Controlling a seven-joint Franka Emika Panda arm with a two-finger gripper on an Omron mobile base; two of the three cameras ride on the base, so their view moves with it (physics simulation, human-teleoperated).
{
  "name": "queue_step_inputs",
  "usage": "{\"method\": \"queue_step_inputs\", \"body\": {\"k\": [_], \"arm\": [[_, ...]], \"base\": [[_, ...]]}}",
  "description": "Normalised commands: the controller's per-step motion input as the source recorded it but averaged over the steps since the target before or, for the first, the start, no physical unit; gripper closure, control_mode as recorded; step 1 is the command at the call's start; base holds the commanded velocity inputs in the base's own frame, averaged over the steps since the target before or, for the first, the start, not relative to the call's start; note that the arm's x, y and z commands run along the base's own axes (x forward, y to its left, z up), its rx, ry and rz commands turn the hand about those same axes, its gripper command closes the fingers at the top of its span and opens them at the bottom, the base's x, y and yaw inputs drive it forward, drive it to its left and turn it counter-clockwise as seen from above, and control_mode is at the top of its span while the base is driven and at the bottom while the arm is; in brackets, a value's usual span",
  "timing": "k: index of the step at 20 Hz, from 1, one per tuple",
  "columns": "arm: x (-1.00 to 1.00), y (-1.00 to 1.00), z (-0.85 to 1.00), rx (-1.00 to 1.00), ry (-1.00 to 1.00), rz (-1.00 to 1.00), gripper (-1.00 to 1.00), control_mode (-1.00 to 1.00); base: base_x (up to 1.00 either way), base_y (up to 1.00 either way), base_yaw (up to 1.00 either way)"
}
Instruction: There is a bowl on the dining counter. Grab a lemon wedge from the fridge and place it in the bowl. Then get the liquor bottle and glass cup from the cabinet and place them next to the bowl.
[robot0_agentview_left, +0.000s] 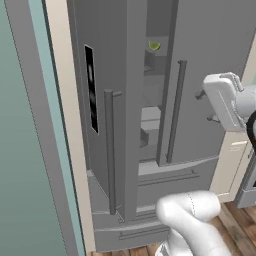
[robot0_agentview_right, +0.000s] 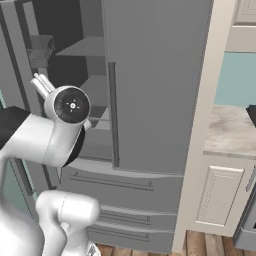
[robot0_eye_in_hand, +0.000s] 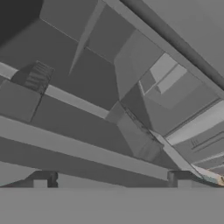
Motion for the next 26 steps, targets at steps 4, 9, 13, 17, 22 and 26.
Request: {"method": "queue_step_inputs", "body": {"k": [4, 9, 13, 17, 22, 26], "arm": [[0.44, 0.62, -0.31, 0.12, 0.00, 0.00, -1.00, -1.00], [0.73, 0.43, -0.05, 0.13, 0.00, 0.00, -1.00, -1.00], [0.75, 0.31, -0.01, 0.09, 0.03, 0.00, -1.00, -1.00], [0.68, 0.32, -0.04, 0.06, 0.09, 0.00, -1.00, -1.00], [0.38, 0.39, -0.07, 0.04, 0.08, 0.01, -1.00, -1.00], [0.04, 0.41, -0.02, 0.03, 0.05, 0.04, -1.00, -1.00]], "base": [[0.00, 0.00, 0.00], [0.00, 0.00, 0.00], [0.00, 0.00, 0.00], [0.00, 0.00, 0.00], [0.00, 0.00, 0.00], [0.00, 0.00, 0.00]]}}
